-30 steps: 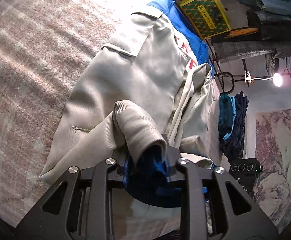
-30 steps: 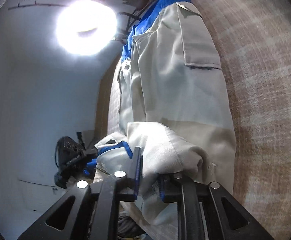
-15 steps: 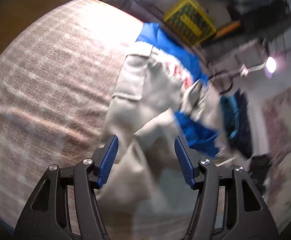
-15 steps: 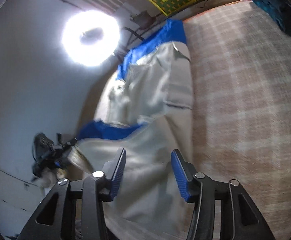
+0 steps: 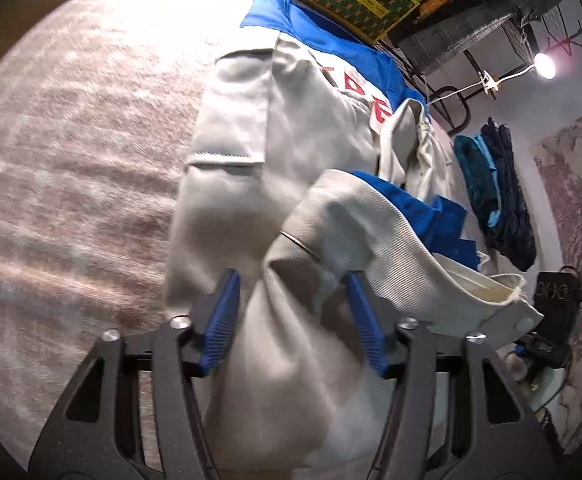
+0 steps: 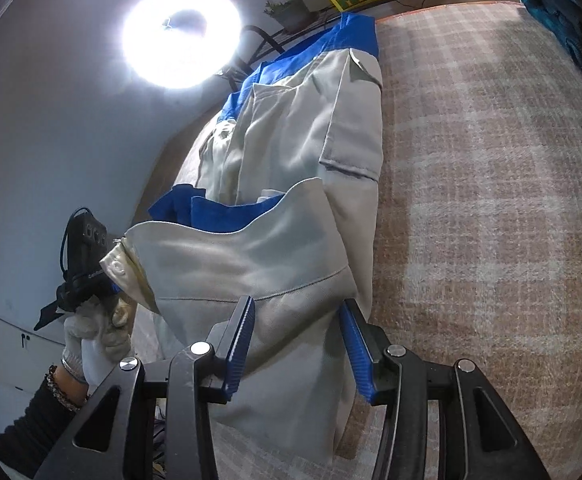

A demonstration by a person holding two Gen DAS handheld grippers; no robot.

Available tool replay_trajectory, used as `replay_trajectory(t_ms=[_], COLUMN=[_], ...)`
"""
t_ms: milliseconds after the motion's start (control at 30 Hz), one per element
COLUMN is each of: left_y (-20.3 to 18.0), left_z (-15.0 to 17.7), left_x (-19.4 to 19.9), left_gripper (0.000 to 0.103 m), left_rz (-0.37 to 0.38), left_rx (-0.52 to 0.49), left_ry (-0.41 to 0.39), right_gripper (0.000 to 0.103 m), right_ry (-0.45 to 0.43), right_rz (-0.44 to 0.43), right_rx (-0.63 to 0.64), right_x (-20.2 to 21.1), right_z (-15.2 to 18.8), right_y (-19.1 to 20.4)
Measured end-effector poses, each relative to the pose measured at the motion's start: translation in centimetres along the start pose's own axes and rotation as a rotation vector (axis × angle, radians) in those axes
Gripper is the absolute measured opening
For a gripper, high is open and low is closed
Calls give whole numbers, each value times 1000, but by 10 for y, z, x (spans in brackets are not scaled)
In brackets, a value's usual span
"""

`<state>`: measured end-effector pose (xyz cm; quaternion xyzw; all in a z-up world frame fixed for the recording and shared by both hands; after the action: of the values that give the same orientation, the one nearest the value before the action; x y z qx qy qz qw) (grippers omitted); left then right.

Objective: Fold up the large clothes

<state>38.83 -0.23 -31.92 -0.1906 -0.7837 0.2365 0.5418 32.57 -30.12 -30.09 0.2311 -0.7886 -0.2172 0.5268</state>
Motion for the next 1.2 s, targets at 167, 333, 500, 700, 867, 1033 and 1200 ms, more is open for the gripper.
replay_trajectory(t_ms=[167,333,500,700,867,1033,1200], left_y=[-8,-6,6,32,26,26,22], left_z=[4,8,18,13,9,15,17], left_x=[1,18,55,21,33,42,38], left_gripper=[10,4,3,5,5,5,5], left_rz=[-40,14,54,-78,-64,-83,-95], left_rx=[-63,-1,102,136,106,76,70], left_ry=[8,-18,-50,17,-11,-31,-38], right_gripper=[50,28,11,13,38,38,40], right_ry=[-3,-52,-100,-77,-107,-111,-121], right_rz=[36,64,50,64,1,94,157], right_rx=[18,22,86,-68,-48,77,162], right_x=[-6,-10,3,-16,0,4,-8], right_z=[-4,-13,-17,-27,-32,-24,-38], right_y=[-3,-1,29,-2,-3,3,8])
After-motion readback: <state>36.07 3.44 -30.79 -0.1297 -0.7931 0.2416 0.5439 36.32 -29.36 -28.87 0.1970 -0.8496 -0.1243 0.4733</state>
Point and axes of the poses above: each gripper's, at about its wrist camera, not at the fingertips, and x roughly against the way its jaws point, y to its left, z to its underside, the point moved 6 cm from there along -x, roughly the way its jaws point, and after that the axes turned 1 degree about -z, right-handed, at the moved point
